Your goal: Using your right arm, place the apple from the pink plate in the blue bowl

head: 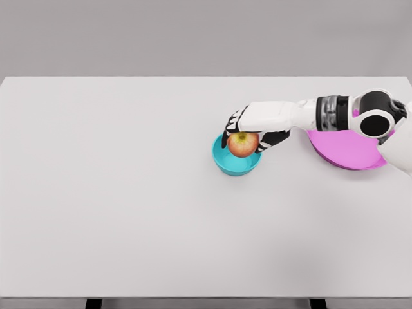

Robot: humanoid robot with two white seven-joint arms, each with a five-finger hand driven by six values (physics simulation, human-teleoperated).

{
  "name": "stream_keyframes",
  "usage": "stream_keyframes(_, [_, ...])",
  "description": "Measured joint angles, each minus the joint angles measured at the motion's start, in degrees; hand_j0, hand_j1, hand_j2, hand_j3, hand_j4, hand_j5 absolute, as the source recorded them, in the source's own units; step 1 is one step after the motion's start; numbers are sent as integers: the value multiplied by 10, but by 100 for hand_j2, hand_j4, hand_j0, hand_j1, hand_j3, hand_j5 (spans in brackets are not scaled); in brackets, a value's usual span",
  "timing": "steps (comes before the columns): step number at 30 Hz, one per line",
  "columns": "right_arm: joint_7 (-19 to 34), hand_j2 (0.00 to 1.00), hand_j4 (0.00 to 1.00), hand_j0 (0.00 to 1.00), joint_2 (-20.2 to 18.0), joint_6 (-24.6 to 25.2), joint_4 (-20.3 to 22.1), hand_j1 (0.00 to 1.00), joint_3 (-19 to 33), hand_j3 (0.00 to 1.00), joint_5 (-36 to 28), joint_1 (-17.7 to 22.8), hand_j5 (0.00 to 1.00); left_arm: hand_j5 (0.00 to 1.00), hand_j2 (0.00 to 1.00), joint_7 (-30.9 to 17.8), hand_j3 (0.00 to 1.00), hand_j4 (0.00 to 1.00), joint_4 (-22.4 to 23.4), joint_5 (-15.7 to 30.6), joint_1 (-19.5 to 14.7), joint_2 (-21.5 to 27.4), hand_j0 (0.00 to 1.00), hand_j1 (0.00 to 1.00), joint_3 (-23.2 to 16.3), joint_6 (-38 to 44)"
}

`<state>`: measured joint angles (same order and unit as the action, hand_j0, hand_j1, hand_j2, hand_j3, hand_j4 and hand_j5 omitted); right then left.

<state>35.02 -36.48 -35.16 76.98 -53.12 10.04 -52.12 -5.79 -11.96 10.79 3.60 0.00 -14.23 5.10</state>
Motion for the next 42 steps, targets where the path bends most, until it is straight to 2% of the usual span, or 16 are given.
stream_keyframes(8, [0, 66, 66, 66, 8, 0, 0, 66, -2, 66, 0, -1, 66, 100, 100, 0, 100, 100, 0, 0, 0, 0, 100, 100, 0, 0])
stream_keyframes(10, [0, 99, 99, 99, 9, 0, -1, 99, -3, 99, 0, -1, 99, 100, 100, 0, 100, 100, 0, 0, 0, 0, 100, 100, 0, 0])
stream_keyframes(21, [0, 100, 100, 100, 6, 0, 3, 100, 2, 100, -1, -7, 100, 100, 100, 0, 100, 100, 0, 0, 0, 0, 100, 100, 0, 0])
stream_keyframes(26, [0, 100, 100, 100, -23, 0, 29, 100, 62, 100, -2, 4, 100, 100, 100, 0, 100, 100, 0, 0, 0, 0, 100, 100, 0, 0])
stream_keyframes(28, [0, 100, 100, 100, -41, 0, 39, 100, 87, 100, -2, 18, 100, 100, 100, 0, 100, 100, 0, 0, 0, 0, 100, 100, 0, 0])
stream_keyframes(32, [0, 100, 100, 100, -78, -1, 46, 100, 150, 100, -4, 79, 100, 100, 100, 0, 100, 100, 0, 0, 0, 0, 100, 100, 0, 0])
stream_keyframes(35, [0, 100, 100, 100, -103, 0, 47, 100, 192, 100, -6, 105, 100, 100, 100, 0, 100, 100, 0, 0, 0, 0, 100, 100, 0, 0])
stream_keyframes(42, [0, 100, 100, 100, -128, 0, 43, 100, 227, 100, -7, 142, 100, 100, 100, 0, 100, 100, 0, 0, 0, 0, 100, 100, 0, 0])
